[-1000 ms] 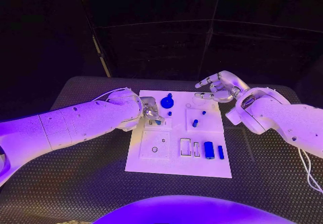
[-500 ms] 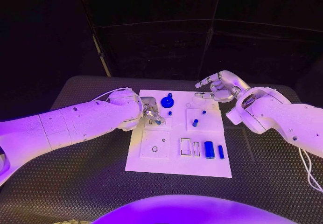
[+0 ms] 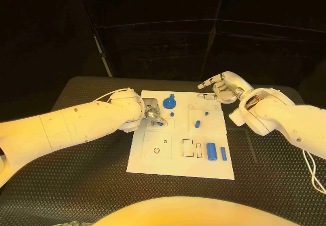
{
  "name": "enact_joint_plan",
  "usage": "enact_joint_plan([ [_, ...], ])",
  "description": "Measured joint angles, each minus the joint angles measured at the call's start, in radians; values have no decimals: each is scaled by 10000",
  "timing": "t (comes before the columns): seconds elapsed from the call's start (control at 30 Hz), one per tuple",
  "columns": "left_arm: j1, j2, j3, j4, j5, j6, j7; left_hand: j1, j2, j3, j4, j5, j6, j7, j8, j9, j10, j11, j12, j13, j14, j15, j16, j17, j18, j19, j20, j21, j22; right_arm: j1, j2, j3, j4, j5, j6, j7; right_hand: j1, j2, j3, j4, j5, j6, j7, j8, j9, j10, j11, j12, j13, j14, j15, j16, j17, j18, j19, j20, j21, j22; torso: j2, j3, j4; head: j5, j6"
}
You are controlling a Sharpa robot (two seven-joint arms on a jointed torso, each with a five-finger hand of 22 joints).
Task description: Assemble the parts on the task board
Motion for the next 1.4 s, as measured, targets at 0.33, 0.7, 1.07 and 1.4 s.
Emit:
enact_joint_plan([
  [0.33, 3, 32, 2, -53, -6, 33, 0, -102, 95, -297, 188, 0, 54, -20, 66, 0, 0, 0, 0, 17, 0, 1, 0, 0, 1, 0, 0, 0, 0, 0, 13, 0, -2, -12, 9, -3, 0, 0, -18, -18, 0, 0, 0, 0, 0, 0, 0, 0, 0, 0, 0, 0, 0, 0, 0, 0, 0, -12, 7, 4, -12, 5, -9],
  [0.7, -6, 42, -5, -77, -11, 119, -1, -782, 122, -1110, 806, 0, 128, -18, 48, 2, 72, 0, 47, 68, 0, 1, 0, 0, 5, -1, 0, 41, 0, 0, 22, 0, -11, -17, 20, -8, 0, 0, -29, -29, 0, 0, 0, 0, 0, 0, 0, 0, 0, 0, 0, 0, 0, 0, 0, 0, 0, -12, 7, 5, -12, -13, -32],
  [1.07, -17, 119, -15, -71, -17, 98, -16, -844, 184, -1357, 943, 0, 187, -65, 22, 18, 161, -18, 158, 196, 0, 1, 0, 0, 7, -1, 1, 97, 0, 0, 66, 0, -35, -20, 32, -9, 0, 0, -28, -29, 0, 0, 0, 0, 0, 0, 0, 0, 0, 0, 0, -37, -1, 0, 0, 0, 0, -25, 7, 3, -12, -15, -25],
  [1.4, -19, 146, -16, -109, -16, 80, -21, -883, 223, -1616, 1092, 0, 220, -34, 42, 27, 160, -18, 158, 195, 0, 1, 0, 0, 8, 34, -34, 96, 0, -1, 86, 0, -59, -22, 54, -10, 0, 0, -28, -28, 0, 0, 0, 0, 0, 0, 0, -11, 0, 0, 0, -37, 1, 0, 0, 0, -41, -49, 7, 5, -10, -15, -38],
])
